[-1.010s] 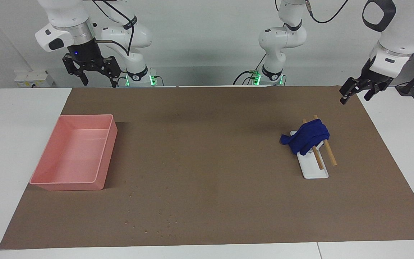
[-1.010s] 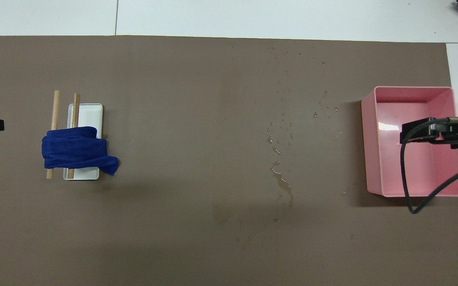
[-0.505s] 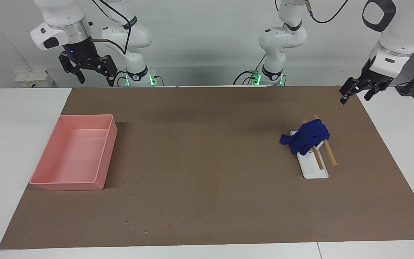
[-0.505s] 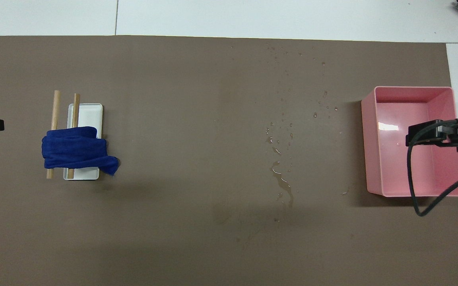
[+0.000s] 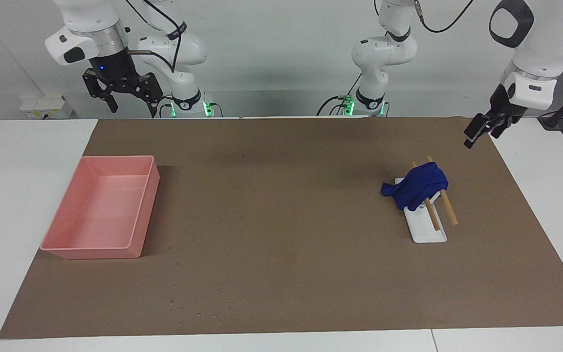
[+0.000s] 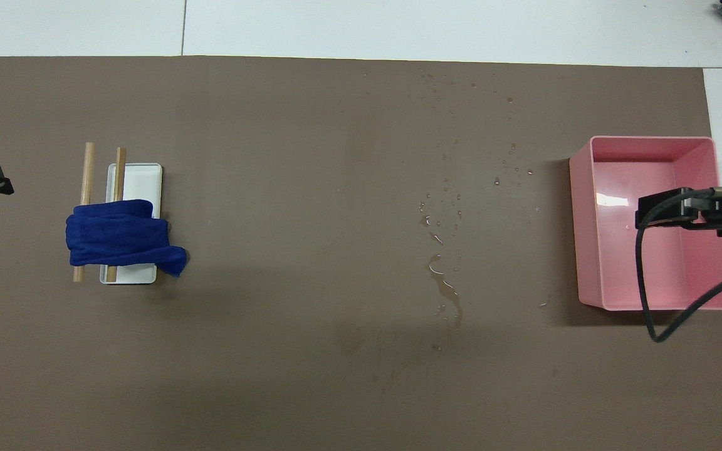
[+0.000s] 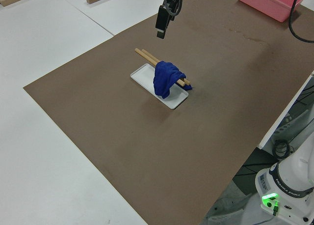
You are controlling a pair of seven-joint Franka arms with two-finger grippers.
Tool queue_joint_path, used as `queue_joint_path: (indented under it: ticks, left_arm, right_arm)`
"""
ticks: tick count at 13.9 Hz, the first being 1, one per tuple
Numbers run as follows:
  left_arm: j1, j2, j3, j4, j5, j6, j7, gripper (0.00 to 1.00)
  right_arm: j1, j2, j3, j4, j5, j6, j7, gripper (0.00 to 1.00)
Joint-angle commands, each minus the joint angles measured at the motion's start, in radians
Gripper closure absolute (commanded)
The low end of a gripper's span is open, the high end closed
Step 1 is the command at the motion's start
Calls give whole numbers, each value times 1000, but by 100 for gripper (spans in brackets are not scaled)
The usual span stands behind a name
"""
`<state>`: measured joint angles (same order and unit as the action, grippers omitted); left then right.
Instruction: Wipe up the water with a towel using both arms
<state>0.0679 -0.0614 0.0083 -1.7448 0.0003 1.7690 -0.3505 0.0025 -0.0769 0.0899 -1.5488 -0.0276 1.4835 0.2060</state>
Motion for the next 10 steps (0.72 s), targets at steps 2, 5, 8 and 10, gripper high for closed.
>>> queue_joint_path:
  ticks: [2,5,8,10]
  left_arm:
    - [-22,-101,1,-189,21,118,-342,0]
    - [-65,-101,-1,-240,14,153,-646,0]
    - [-89,-101,1,-324,13,249,-904,0]
    - [-76,-92,1,-357,10,296,-947,0]
  right_arm:
    - [4,19,5,19,-29,-5,-30,0]
    - [4,14,5,10,-28,-3,-30,0]
    - [4,9,5,4,-26,0,-28,0]
    - [4,8,5,-4,-25,1,-24,0]
